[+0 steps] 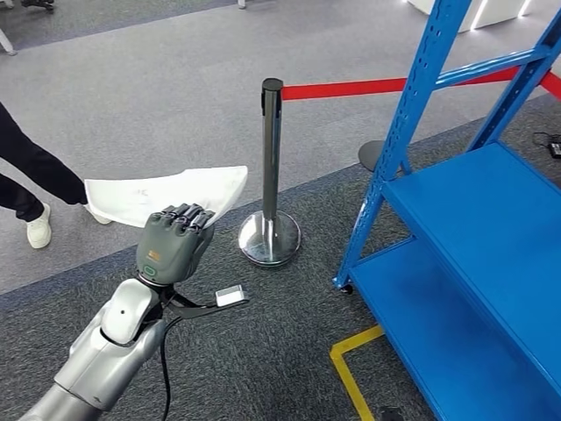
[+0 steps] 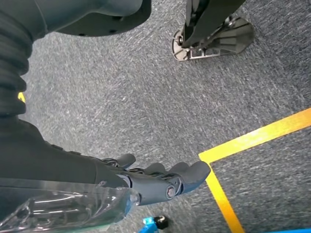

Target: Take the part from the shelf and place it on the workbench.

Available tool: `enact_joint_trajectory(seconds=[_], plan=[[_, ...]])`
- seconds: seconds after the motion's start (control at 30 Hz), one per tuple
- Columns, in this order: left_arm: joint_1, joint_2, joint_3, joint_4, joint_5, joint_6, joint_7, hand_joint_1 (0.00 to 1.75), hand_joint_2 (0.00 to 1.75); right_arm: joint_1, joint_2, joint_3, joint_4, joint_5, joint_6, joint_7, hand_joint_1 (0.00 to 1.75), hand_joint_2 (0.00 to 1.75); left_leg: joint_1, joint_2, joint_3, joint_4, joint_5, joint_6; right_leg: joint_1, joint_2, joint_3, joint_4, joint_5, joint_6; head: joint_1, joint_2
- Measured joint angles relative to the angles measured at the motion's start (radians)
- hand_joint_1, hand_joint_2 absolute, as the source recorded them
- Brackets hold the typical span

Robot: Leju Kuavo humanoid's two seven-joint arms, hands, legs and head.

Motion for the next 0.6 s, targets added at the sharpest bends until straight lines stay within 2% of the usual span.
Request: enact_joint_trajectory(seconds=[0.03,0.1,0.13,0.17,0.2,0.27,0.33,0.4,0.47,0.5,0.53,0.57,0.6], plan=[[0.001,0.000,0.000,0.000,0.000,0.001,0.001,1.75,1.75,0.000,0.000,0.000,0.000,0.000,0.000,0.001,0.00,1.75,0.001,-0.009,0.001,0.000,0.000,-0.001,-0.001,0.001,0.009,-0.026,0.025,0.000,0.000,0.000],[0.001,-0.001,0.002,0.000,0.000,0.002,0.002,1.75,1.75,0.000,0.000,0.000,0.000,0.000,-0.001,0.003,0.00,1.75,0.003,-0.026,0.002,0.003,-0.002,-0.006,-0.006,0.017,0.069,-0.159,0.095,0.000,0.000,0.000],[0.001,-0.002,0.003,0.000,0.000,0.004,0.002,1.75,1.75,0.000,0.001,0.000,0.000,0.001,-0.001,0.004,0.00,1.75,0.002,-0.035,0.001,0.007,-0.004,-0.011,-0.009,0.031,0.100,-0.222,0.118,-0.001,0.000,0.000],[0.002,-0.003,0.005,0.000,0.000,0.005,0.003,1.75,1.75,-0.001,0.002,0.000,0.000,0.001,-0.001,0.004,0.00,1.75,0.002,-0.041,-0.001,0.010,-0.004,-0.016,-0.011,0.042,0.120,-0.261,0.129,-0.003,-0.001,0.000],[0.003,-0.003,0.007,0.000,0.000,0.006,0.003,1.75,1.75,-0.001,0.002,0.000,0.000,0.001,-0.001,0.004,0.00,1.75,0.003,-0.047,-0.004,0.011,-0.003,-0.023,-0.010,0.050,0.128,-0.277,0.129,-0.006,-0.001,0.000],[0.008,-0.003,0.011,0.000,0.000,0.008,0.008,1.75,1.75,-0.001,0.004,0.000,0.000,0.002,-0.001,0.004,0.00,1.75,0.006,-0.056,-0.007,0.008,0.001,-0.034,-0.006,0.042,0.130,-0.279,0.131,-0.019,-0.001,0.000],[0.012,-0.003,0.015,0.000,0.000,0.003,0.015,1.75,1.75,-0.003,0.006,0.000,0.000,0.002,0.000,0.003,0.00,1.75,0.006,-0.034,-0.019,0.031,-0.017,-0.043,-0.006,0.030,0.131,-0.283,0.135,-0.033,-0.004,0.000],[0.011,-0.006,0.017,0.000,0.000,-0.003,0.019,1.75,1.75,-0.003,0.006,0.000,0.000,0.002,0.000,0.002,0.00,1.75,0.005,0.001,-0.067,0.130,-0.073,-0.050,-0.006,0.016,0.133,-0.286,0.136,-0.043,-0.009,0.000],[0.014,-0.008,0.017,0.000,0.000,-0.014,0.016,1.75,1.75,-0.002,0.006,0.000,0.000,0.001,0.000,0.002,0.00,1.75,0.006,0.012,-0.129,0.258,-0.125,-0.053,-0.004,0.000,0.133,-0.286,0.134,-0.047,-0.010,0.000],[0.016,-0.008,0.017,0.000,0.000,-0.021,0.014,1.75,1.75,-0.002,0.006,0.000,0.000,0.001,0.000,0.002,0.00,1.75,0.006,0.013,-0.144,0.289,-0.129,-0.053,-0.003,-0.008,0.133,-0.286,0.134,-0.047,-0.011,0.000],[0.018,-0.008,0.017,0.000,0.000,-0.028,0.010,1.75,1.75,-0.002,0.006,0.000,0.000,0.001,0.000,0.002,0.00,1.75,0.006,0.015,-0.140,0.282,-0.114,-0.052,-0.003,-0.015,0.133,-0.286,0.134,-0.047,-0.010,0.000],[0.019,-0.008,0.018,0.000,0.000,-0.033,0.007,1.75,1.75,-0.002,0.007,0.000,0.000,0.001,0.000,0.002,0.00,1.75,0.006,0.019,-0.117,0.238,-0.086,-0.051,-0.002,-0.022,0.134,-0.286,0.133,-0.046,-0.011,0.000],[0.019,-0.008,0.018,0.000,0.000,-0.035,0.005,1.75,1.75,-0.002,0.007,0.000,0.000,0.001,0.000,0.002,0.00,1.75,0.005,0.031,-0.080,0.172,-0.052,-0.048,-0.002,-0.028,0.136,-0.286,0.132,-0.045,-0.011,0.000]])
